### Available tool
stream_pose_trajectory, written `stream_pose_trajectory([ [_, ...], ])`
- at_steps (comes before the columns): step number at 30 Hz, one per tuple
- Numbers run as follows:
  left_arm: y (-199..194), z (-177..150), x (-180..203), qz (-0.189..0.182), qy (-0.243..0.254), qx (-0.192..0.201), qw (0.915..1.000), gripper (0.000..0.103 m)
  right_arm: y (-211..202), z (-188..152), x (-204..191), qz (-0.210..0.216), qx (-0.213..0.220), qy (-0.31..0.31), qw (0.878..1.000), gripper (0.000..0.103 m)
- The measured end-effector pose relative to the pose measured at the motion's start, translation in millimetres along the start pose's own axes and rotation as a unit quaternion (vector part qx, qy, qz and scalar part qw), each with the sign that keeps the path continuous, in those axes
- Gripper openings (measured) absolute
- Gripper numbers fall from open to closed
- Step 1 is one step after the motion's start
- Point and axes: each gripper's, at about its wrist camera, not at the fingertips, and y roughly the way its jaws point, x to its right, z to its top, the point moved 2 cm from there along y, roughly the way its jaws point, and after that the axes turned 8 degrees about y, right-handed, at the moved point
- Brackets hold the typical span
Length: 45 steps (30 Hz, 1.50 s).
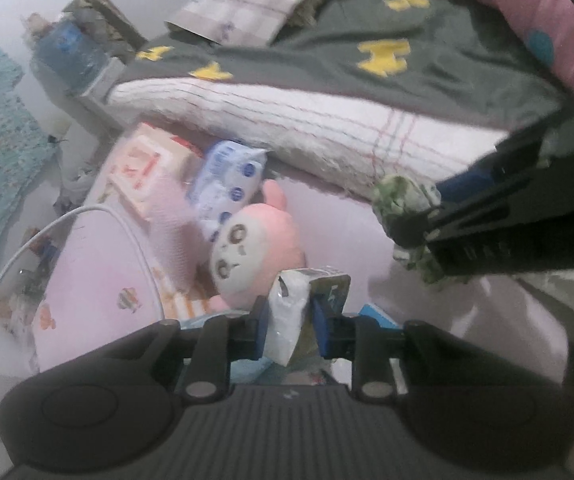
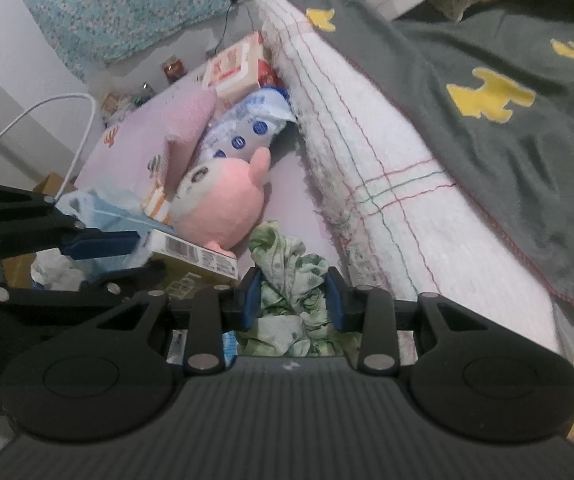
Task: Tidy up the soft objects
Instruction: 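Grasp the small white-and-gold box with the left gripper while the right gripper lifts the cloth, then carry both items into the cardboard box and open both grippers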
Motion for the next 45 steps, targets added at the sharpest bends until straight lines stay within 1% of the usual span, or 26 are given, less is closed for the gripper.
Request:
stream_pose_trajectory([
  [5, -46, -28, -25, 0.006, -0.045, 0.03, 0.9985, 0.024, -28, -14, -29, 0.006, 0.034, 0.006, 0.999, 0.032],
  [8, -70, -53, -42, 0.008, -0.075, 0.036, 0.9965, 0.024, -45, -26, -57, 0.014, 0.052, 0.002, 0.999, 0.032],
  [11, -97, -87, -63, 0.015, -0.111, 0.035, 0.993, 0.024, -58, -39, -89, 0.029, 0.062, -0.002, 0.998, 0.032],
  [14, -121, -129, -88, 0.028, -0.154, 0.031, 0.9872, 0.024, -64, -51, -129, 0.05, 0.065, -0.017, 0.997, 0.032],
  [17, -138, -175, -114, 0.038, -0.21, 0.013, 0.9769, 0.024, -61, -62, -173, 0.077, 0.06, -0.039, 0.994, 0.032],
  [19, -145, -207, -131, 0.046, -0.252, -0.005, 0.9667, 0.024, -57, -70, -204, 0.098, 0.052, -0.057, 0.992, 0.032],
  [20, -147, -223, -139, 0.05, -0.274, -0.014, 0.9602, 0.024, -53, -74, -220, 0.109, 0.046, -0.065, 0.991, 0.032],
  [23, -147, -271, -160, 0.062, -0.342, -0.036, 0.9369, 0.024, -39, -87, -266, 0.139, 0.025, -0.093, 0.986, 0.032],
  [26, -138, -314, -177, 0.066, -0.411, -0.051, 0.9078, 0.024, -22, -98, -309, 0.162, 0.0, -0.118, 0.98, 0.032],
  [27, -132, -329, -182, 0.059, -0.438, -0.055, 0.8952, 0.024, -17, -102, -324, 0.167, -0.006, -0.132, 0.977, 0.032],
  [28, -127, -340, -186, 0.052, -0.46, -0.056, 0.8846, 0.024, -11, -106, -338, 0.17, -0.012, -0.147, 0.974, 0.032],
  [29, -122, -353, -189, 0.043, -0.485, -0.056, 0.8716, 0.024, -7, -109, -350, 0.176, -0.018, -0.158, 0.971, 0.032],
  [33, -100, -397, -198, 0.013, -0.56, -0.066, 0.8254, 0.024, 10, -121, -394, 0.191, -0.038, -0.19, 0.962, 0.032],
  [34, -94, -409, -200, 0.003, -0.579, -0.068, 0.8126, 0.024, 14, -124, -403, 0.194, -0.041, -0.195, 0.961, 0.032],
  [36, -85, -429, -201, -0.016, -0.6, -0.072, 0.7967, 0.024, 21, -128, -417, 0.201, -0.049, -0.199, 0.958, 0.033],
  [37, -79, -437, -201, -0.026, -0.605, -0.079, 0.7919, 0.024, 26, -132, -424, 0.202, -0.055, -0.204, 0.956, 0.033],
  [41, -54, -453, -198, -0.063, -0.614, -0.104, 0.7799, 0.025, 48, -154, -442, 0.187, -0.1, -0.239, 0.948, 0.035],
  [42, -50, -457, -197, -0.069, -0.613, -0.11, 0.7793, 0.025, 53, -161, -445, 0.177, -0.119, -0.251, 0.944, 0.036],
  [45, -41, -463, -195, -0.076, -0.608, -0.125, 0.7808, 0.025, 62, -174, -447, 0.149, -0.151, -0.276, 0.937, 0.042],
])
